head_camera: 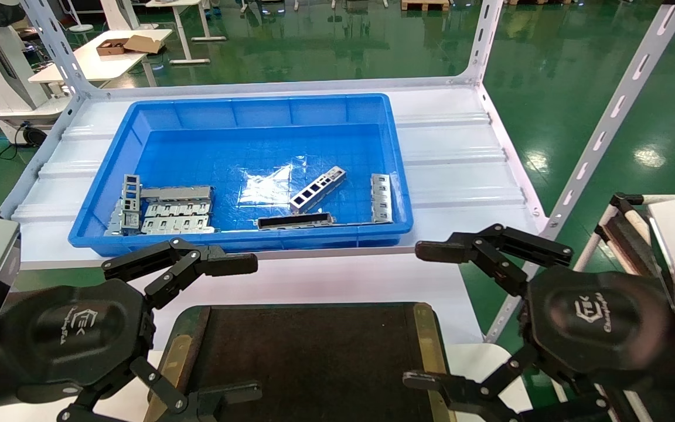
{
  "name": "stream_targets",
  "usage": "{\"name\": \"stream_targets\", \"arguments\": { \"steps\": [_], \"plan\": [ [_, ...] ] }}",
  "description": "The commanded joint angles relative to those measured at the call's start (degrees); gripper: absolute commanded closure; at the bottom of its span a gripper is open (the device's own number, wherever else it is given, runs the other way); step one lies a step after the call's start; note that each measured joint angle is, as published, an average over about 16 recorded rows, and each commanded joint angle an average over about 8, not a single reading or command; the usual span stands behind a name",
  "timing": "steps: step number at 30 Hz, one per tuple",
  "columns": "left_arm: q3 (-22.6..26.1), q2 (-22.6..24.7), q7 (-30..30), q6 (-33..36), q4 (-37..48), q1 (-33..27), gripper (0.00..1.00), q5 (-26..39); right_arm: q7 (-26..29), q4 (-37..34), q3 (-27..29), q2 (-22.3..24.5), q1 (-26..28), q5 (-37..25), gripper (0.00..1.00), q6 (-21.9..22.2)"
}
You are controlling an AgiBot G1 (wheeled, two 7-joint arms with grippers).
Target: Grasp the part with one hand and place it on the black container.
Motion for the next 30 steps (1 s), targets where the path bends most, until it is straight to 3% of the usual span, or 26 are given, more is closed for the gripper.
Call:
{"name": "stream_targets", "arguments": {
  "steps": [1, 20, 30],
  "plan": [
    [0.00, 0.00, 0.00, 0.00, 0.00, 0.00, 0.00, 0.00, 0.00, 0.00, 0.00, 0.00, 0.00, 0.00, 0.00, 0.00],
    [0.24, 0.31, -0.32, -0.47, 0.42, -0.11, 0.00, 0.36, 0.00, 0.00, 0.00, 0.00, 0.00, 0.00, 0.00, 0.00],
    [3.00, 5.73, -2.17, -11.65, 2.28, -2.82, 0.00, 8.40, -0.01, -0.01, -0.01, 0.00, 0.01, 0.00, 0.00, -0.01]
  ]
}}
